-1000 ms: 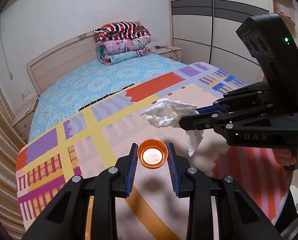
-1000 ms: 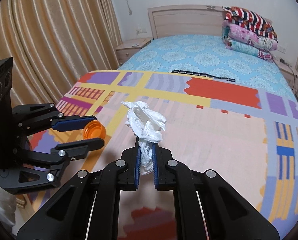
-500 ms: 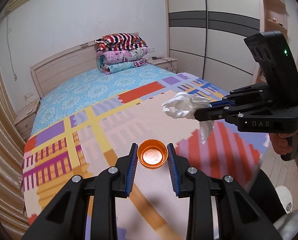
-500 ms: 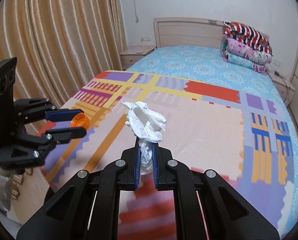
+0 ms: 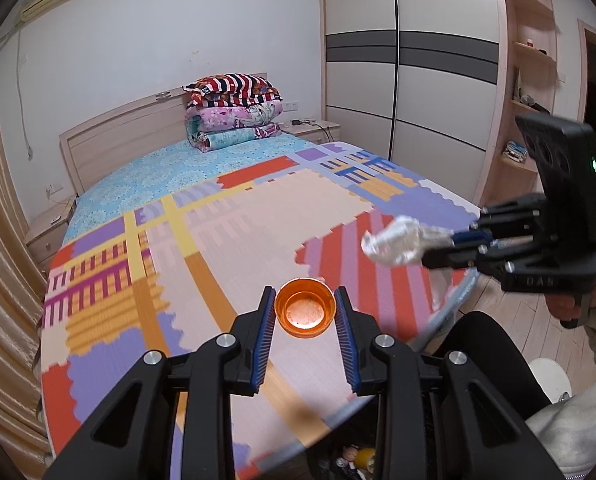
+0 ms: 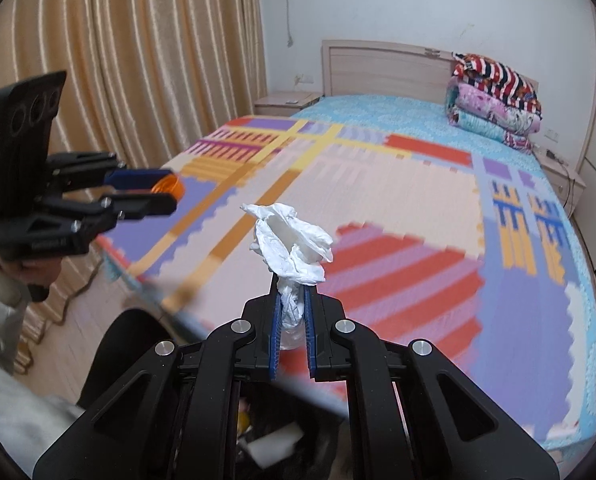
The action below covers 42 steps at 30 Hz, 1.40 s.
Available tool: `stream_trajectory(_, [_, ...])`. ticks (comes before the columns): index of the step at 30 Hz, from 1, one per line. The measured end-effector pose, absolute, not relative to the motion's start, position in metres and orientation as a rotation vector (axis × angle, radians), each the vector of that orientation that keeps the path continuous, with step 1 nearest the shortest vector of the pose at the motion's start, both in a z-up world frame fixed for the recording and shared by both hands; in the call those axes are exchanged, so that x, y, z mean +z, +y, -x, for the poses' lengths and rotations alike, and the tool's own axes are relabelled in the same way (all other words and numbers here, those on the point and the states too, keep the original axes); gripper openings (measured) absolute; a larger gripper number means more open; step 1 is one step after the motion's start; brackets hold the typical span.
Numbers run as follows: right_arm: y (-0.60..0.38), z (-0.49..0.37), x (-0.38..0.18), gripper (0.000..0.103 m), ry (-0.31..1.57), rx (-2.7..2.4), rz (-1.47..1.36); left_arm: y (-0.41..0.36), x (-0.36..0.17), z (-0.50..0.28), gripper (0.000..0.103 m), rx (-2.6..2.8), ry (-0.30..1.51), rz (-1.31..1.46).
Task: Collect trash
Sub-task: 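Carry the orange cap and tissue down under the board edge to the bag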
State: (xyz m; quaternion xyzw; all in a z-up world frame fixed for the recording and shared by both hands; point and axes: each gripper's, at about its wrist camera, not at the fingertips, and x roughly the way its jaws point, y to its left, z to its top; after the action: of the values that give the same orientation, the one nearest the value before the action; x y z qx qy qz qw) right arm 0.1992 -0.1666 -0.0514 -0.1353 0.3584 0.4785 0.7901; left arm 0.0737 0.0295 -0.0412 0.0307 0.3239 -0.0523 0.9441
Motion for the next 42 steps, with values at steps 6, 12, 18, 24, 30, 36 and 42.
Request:
stream_trajectory(6, [-0.183,-0.171,-0.068,0.011,0.815,1.054,0.280,0.015,-0.063,-0.053,0.029,-0.126,0.686,-0.016])
stream_trajectory(12, [-0.190,-0.147,-0.089,0.011,0.868,1.075,0.278,0.002,-0.092,-0.040,0.029,-0.151,0.736,0.019])
stream_trajectory(18, [-0.191,-0.127,-0.121,0.011,0.964,1.101,0.289,-0.009,-0.130,-0.034,0.029,-0.174,0.828,0.032])
stream_trajectory(24, [-0.192,-0.125,-0.155,0.011,1.070,1.101,0.281,-0.017,-0.166,-0.030,0.029,-0.197,0.912,0.055])
stream_trajectory(30, [-0.191,-0.125,-0.180,0.011,1.146,1.078,0.309,-0.027,-0.202,-0.029,0.029,-0.219,0.996,0.087])
stream_trajectory(36, [-0.190,-0.119,-0.201,0.011,1.215,1.055,0.337,-0.031,-0.226,-0.030,0.029,-0.223,1.059,0.101])
stream_trajectory(42, [-0.185,-0.116,-0.207,0.012,1.236,1.063,0.335,-0.033,-0.233,-0.034,0.029,-0.226,1.076,0.125])
